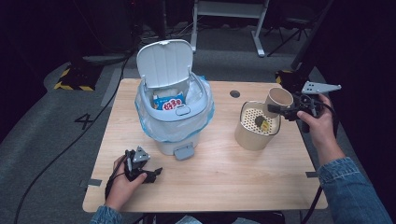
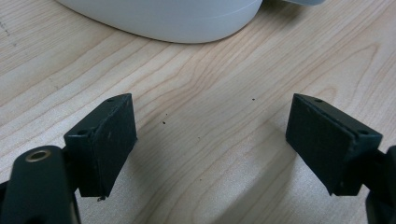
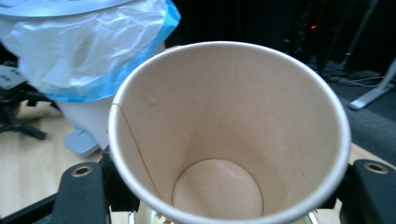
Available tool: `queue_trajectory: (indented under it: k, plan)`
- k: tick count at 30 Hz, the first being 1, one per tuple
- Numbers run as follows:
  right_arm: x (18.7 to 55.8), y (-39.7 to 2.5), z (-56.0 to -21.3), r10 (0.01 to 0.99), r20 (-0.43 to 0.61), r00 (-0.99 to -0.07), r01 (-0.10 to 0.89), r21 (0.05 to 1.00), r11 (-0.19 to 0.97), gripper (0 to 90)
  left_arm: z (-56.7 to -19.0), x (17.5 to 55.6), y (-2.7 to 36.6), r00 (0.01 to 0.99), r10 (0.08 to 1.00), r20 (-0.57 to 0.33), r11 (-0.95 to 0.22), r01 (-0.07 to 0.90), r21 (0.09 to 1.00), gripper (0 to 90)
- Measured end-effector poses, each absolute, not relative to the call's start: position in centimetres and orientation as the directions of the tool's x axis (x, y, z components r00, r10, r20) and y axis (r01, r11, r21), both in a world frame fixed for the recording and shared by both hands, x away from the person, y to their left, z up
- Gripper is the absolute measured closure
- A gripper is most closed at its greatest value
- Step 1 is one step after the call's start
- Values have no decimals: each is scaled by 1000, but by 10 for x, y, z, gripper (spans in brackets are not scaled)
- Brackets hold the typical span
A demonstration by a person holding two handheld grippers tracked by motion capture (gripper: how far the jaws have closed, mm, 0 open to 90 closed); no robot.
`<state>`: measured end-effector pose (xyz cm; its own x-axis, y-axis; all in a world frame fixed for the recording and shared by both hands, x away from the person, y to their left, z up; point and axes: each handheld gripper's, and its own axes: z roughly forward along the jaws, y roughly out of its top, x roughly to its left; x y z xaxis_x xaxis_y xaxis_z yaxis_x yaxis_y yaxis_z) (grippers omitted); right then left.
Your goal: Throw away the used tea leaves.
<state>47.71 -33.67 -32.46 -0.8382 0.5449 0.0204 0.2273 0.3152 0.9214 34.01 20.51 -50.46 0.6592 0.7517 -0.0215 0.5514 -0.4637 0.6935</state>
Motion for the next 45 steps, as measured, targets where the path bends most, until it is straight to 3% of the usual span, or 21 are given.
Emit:
queue_trajectory:
  k: [22, 45]
  plan:
    - [476, -310, -305, 494, 0, -870, 214, 901, 377, 303, -504, 340, 205, 661, 750, -15, -468, 548, 693, 167]
    - [496, -235, -255, 443, -45, -895, 135, 920, 367, 296, -505, 340, 205, 660, 751, -23, -464, 552, 693, 167]
